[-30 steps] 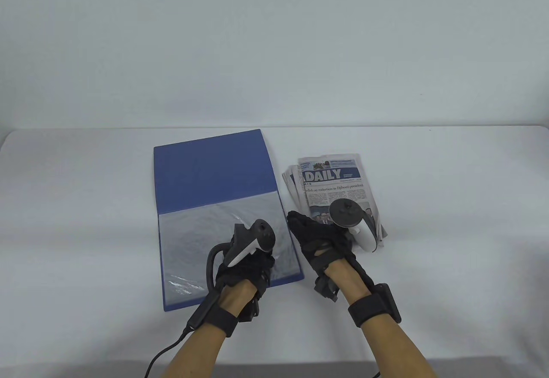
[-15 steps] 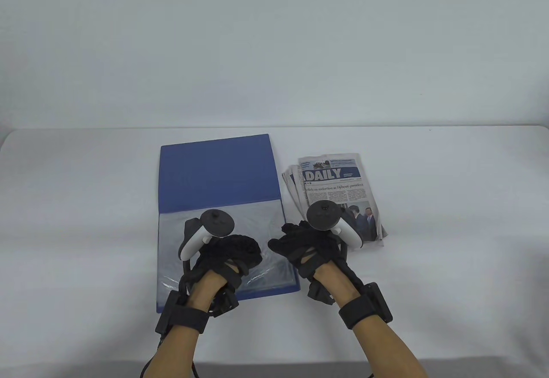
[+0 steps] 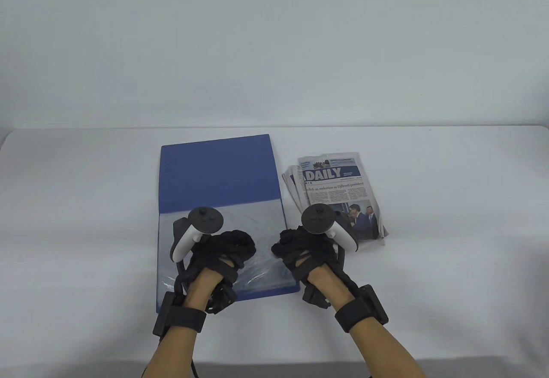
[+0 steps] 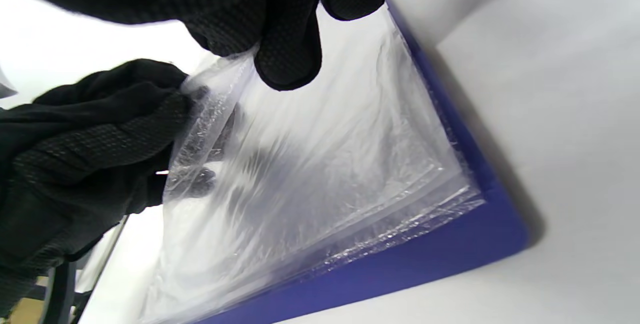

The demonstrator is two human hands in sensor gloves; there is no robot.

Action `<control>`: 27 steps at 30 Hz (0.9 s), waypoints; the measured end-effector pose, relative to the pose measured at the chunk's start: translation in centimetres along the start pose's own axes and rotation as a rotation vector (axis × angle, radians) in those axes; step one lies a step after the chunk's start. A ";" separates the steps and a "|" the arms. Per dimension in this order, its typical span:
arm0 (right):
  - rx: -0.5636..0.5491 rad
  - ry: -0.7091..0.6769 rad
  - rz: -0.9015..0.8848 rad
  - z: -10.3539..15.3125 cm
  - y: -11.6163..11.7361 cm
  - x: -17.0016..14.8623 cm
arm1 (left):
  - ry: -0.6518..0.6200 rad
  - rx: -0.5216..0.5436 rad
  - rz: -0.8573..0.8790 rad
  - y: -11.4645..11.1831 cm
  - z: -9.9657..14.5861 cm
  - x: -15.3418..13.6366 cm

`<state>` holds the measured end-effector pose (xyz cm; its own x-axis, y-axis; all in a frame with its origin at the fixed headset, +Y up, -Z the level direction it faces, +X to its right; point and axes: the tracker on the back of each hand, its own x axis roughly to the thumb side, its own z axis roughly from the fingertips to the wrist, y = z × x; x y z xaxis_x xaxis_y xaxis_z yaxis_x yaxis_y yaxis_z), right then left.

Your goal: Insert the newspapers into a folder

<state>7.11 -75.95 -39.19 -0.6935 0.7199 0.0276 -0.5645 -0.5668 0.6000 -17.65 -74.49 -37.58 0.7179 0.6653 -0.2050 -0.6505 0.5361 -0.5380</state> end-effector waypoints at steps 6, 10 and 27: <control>-0.011 0.142 0.183 1.0 -0.6 1.2 | -0.020 -0.023 -0.095 -0.6 -0.1 0.7; -0.145 0.054 0.206 1.7 -1.7 1.0 | -0.025 -0.022 -0.123 -0.8 0.0 1.1; 0.132 -0.036 0.151 -0.4 -0.3 -0.5 | -0.112 0.078 -0.187 -0.4 0.7 2.0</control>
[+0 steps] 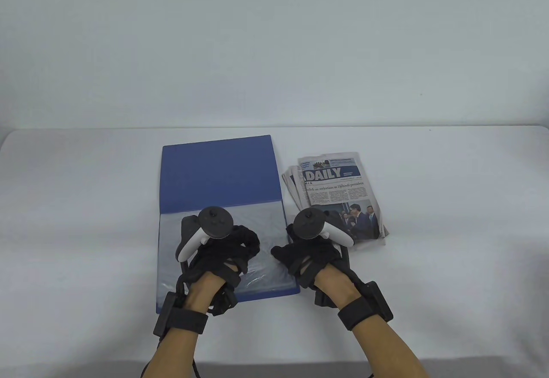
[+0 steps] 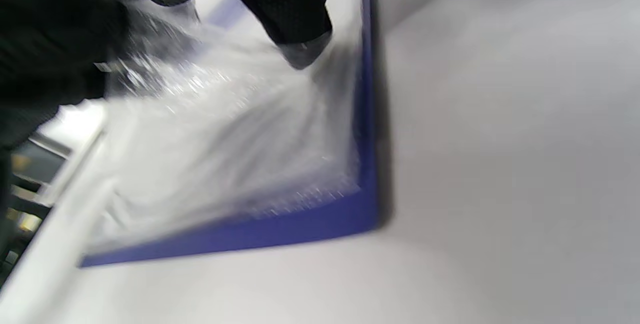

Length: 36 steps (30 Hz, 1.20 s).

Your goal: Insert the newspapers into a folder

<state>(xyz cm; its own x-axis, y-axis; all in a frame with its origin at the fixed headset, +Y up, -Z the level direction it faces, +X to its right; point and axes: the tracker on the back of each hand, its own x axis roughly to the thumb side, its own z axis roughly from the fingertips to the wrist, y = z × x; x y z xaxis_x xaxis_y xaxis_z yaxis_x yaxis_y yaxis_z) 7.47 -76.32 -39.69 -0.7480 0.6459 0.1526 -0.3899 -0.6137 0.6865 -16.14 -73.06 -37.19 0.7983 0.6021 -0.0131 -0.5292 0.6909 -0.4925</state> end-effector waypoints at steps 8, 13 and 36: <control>-0.404 0.101 -0.247 6.3 -7.4 -5.1 | 0.038 -0.004 -0.035 -0.1 -0.2 -0.4; -0.502 0.431 -0.254 8.0 -8.9 -11.2 | 0.022 -0.009 -0.051 -0.4 -0.2 -0.1; -1.025 0.387 -0.294 16.0 -13.1 -11.6 | 0.016 0.037 -0.028 -0.1 0.0 -0.4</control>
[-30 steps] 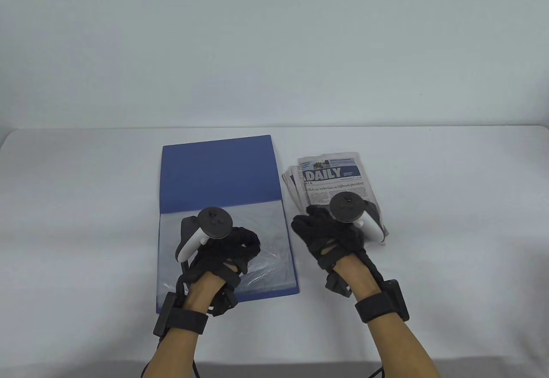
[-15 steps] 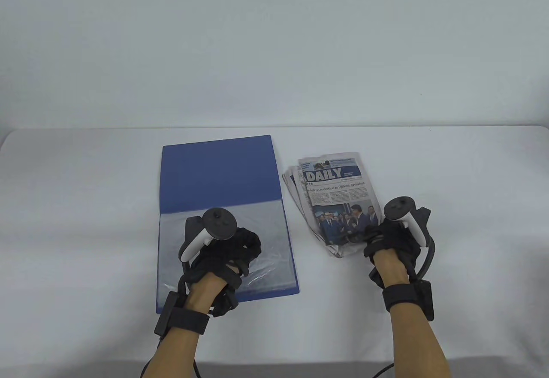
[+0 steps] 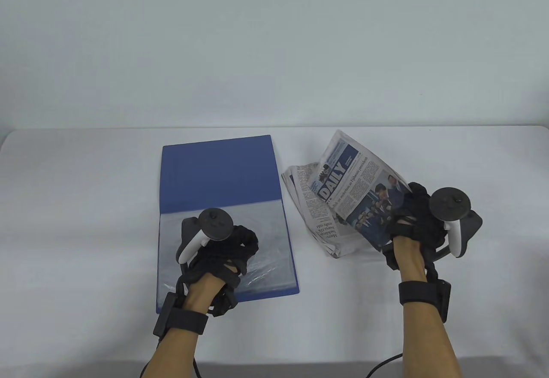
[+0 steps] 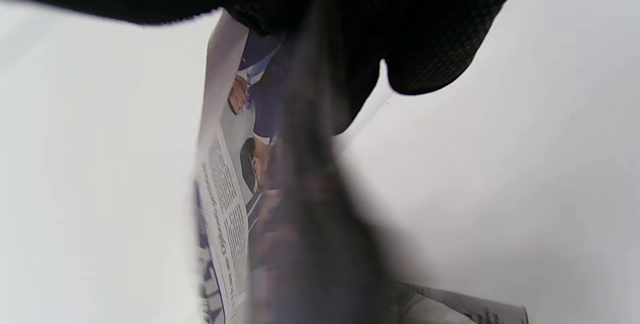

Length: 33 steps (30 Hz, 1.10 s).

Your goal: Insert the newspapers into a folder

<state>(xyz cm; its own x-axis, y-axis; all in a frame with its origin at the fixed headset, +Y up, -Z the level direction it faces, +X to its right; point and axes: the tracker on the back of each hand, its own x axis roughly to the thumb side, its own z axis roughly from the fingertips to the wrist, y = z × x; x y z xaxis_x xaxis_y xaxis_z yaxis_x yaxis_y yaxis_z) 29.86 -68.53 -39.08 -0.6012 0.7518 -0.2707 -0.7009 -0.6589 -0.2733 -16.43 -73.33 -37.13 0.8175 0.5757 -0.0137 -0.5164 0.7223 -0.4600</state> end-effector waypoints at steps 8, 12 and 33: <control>0.362 0.058 -0.107 0.3 1.6 0.8 | -0.013 0.027 0.026 0.2 0.1 -0.1; 0.487 0.091 -0.099 0.0 4.3 0.1 | -0.022 0.050 0.019 0.3 0.3 0.1; 0.762 0.233 -0.001 -1.0 8.4 -1.3 | -0.029 0.030 -0.173 -1.1 0.0 1.8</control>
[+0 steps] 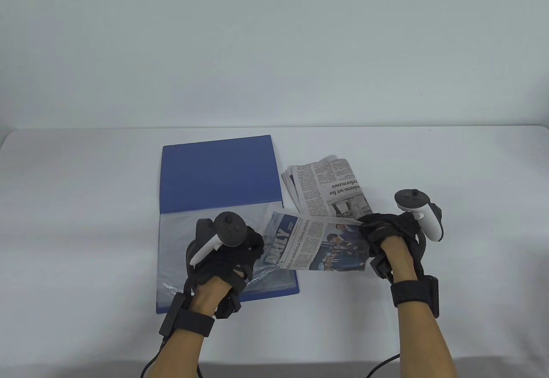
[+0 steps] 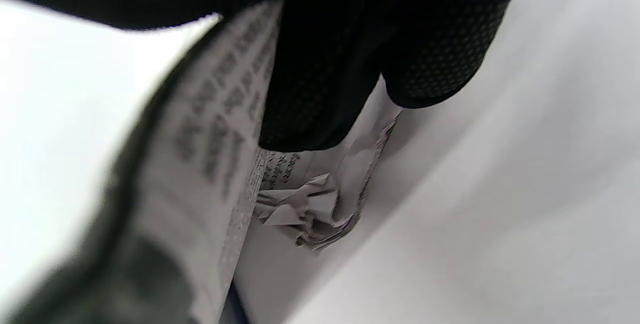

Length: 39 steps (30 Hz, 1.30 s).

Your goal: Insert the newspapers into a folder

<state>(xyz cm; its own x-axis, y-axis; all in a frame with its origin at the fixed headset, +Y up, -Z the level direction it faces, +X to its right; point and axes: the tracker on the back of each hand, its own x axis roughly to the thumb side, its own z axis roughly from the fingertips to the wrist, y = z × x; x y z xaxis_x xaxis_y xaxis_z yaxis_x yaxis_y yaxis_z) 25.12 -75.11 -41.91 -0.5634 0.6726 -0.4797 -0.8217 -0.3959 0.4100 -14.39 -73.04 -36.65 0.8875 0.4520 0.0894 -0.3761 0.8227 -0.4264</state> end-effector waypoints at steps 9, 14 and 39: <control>-0.008 -0.005 0.049 0.8 0.6 0.6 | -0.008 -0.003 -0.048 -0.4 0.1 0.7; -0.024 -0.130 0.032 -0.4 2.3 2.1 | 0.006 -0.023 -0.126 -1.1 -0.2 1.2; 0.005 -0.183 -0.094 -1.0 4.8 4.8 | 0.005 -0.027 0.033 -0.6 -0.1 0.5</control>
<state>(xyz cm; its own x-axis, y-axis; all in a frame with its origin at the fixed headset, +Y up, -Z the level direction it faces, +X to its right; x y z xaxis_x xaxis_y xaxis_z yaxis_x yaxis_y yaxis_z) 18.38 -74.43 -43.01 -0.4592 0.8091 -0.3667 -0.8691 -0.3237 0.3740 -13.68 -73.27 -36.42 0.8762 0.4767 0.0706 -0.3976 0.7978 -0.4533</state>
